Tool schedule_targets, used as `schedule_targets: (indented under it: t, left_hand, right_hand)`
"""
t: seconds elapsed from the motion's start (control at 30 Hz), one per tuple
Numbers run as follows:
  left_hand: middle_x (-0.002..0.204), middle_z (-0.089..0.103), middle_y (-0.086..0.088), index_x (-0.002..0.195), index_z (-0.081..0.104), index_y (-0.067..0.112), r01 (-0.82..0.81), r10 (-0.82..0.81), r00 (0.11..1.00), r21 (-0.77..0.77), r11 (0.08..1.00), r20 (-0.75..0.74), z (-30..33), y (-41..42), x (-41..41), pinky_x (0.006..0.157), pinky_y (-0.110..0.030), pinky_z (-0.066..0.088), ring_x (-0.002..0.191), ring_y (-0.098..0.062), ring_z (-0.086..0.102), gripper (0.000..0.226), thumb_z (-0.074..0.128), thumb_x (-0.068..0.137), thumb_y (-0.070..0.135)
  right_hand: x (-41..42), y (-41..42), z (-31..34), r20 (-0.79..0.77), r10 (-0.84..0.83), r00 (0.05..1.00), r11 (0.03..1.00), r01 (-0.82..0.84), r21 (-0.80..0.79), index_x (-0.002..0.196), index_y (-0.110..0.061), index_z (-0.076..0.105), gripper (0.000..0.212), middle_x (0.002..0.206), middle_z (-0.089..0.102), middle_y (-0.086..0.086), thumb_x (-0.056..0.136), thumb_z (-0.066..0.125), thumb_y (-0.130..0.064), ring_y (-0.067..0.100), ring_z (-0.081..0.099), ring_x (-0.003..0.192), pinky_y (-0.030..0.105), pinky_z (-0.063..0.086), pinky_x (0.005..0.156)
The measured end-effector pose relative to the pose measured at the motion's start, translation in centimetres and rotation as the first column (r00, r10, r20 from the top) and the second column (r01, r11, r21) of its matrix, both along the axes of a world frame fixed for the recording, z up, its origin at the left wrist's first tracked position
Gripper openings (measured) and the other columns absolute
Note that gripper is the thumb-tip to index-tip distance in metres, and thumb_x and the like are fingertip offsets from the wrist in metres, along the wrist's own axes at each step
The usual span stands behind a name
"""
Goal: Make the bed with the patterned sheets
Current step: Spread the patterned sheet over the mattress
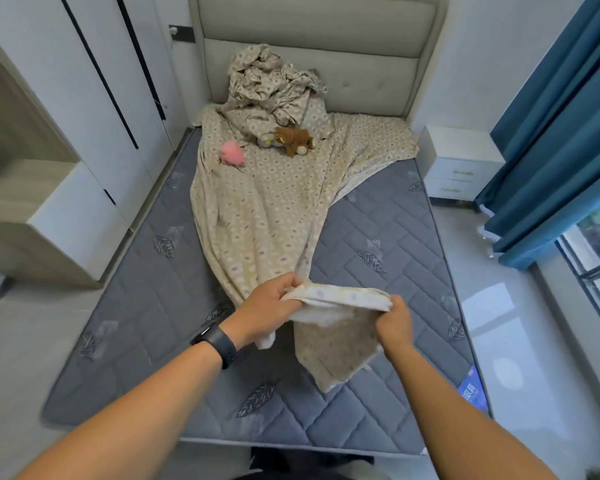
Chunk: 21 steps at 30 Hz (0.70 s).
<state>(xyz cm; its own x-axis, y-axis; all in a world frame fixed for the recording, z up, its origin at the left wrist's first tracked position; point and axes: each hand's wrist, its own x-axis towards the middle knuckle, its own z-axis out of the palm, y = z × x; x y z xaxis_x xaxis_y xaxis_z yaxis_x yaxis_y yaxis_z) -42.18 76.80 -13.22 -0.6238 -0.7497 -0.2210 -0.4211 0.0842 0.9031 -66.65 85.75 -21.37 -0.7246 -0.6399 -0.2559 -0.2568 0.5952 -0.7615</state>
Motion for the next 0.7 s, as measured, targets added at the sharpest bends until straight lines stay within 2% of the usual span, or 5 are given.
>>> schedule_targets:
  t: [0.13, 0.23, 0.33, 0.47, 0.7]
  left_hand:
    - [0.083, 0.062, -0.008, 0.085, 0.058, 0.022, 0.233, -0.208, 0.918, -0.036, 0.972, 0.337, -1.3, 0.4, -1.3, 0.065, -0.034, 0.035, 0.072, -0.022, 0.057, 0.022, 0.056, 0.085, 0.044]
    - [0.088, 0.064, 0.004, 0.098, 0.056, 0.034, 0.298, -0.244, 0.882, -0.074, 0.952, 0.404, -0.5, 1.7, -4.9, 0.067, -0.038, 0.043, 0.081, -0.020, 0.062, 0.022, 0.061, 0.083, 0.049]
    - [0.110, 0.055, 0.017, 0.139, 0.041, 0.039, 0.217, -0.098, 0.939, -0.345, 0.913, 0.330, 1.6, 3.5, -10.3, 0.081, -0.034, 0.049, 0.097, -0.006, 0.056, 0.068, 0.073, 0.080, 0.051]
    - [0.137, 0.041, 0.006, 0.150, 0.031, 0.024, 0.069, -0.033, 0.996, -0.507, 0.859, 0.080, 2.4, 6.0, -20.0, 0.102, -0.021, 0.037, 0.123, -0.007, 0.042, 0.093, 0.084, 0.075, 0.038]
    - [0.081, 0.063, 0.005, 0.082, 0.055, 0.027, 0.071, 0.009, 0.983, -0.424, 0.903, 0.184, 0.9, 10.7, -30.0, 0.063, -0.045, 0.042, 0.075, -0.021, 0.059, 0.013, 0.058, 0.095, 0.023]
  right_hand:
    - [-5.2, -1.1, 7.5, -0.302, -0.091, 0.949, 0.936, -0.022, -0.350, 0.107, -0.017, 0.064, 0.038, 0.100, 0.067, 0.005, 0.085, 0.044, 0.007, 0.029, 0.062, 0.096, 0.030, 0.039, 0.073]
    - [-7.3, -0.7, 12.5, -0.735, -0.198, 0.648, 0.793, -0.335, -0.509, 0.105, -0.017, 0.070, 0.033, 0.090, 0.065, 0.006, 0.085, 0.057, 0.005, 0.025, 0.057, 0.082, 0.032, 0.039, 0.062]
    - [-9.7, 1.4, 14.2, -0.859, -0.251, 0.447, 0.684, -0.546, -0.484, 0.098, -0.013, 0.076, 0.024, 0.081, 0.061, 0.005, 0.085, 0.065, 0.003, 0.025, 0.053, 0.073, 0.033, 0.038, 0.056]
    - [-14.9, 4.3, 11.0, -0.723, 0.366, 0.586, 0.617, -0.734, -0.283, 0.104, -0.021, 0.073, 0.031, 0.093, 0.065, -0.008, 0.081, 0.053, -0.018, 0.022, 0.064, 0.084, 0.030, 0.048, 0.063]
    - [-24.6, 9.2, 8.6, -0.483, 0.568, 0.667, 0.694, -0.703, -0.154, 0.115, -0.024, 0.071, 0.033, 0.103, 0.067, -0.010, 0.085, 0.057, -0.025, 0.010, 0.059, 0.090, 0.027, 0.047, 0.072]
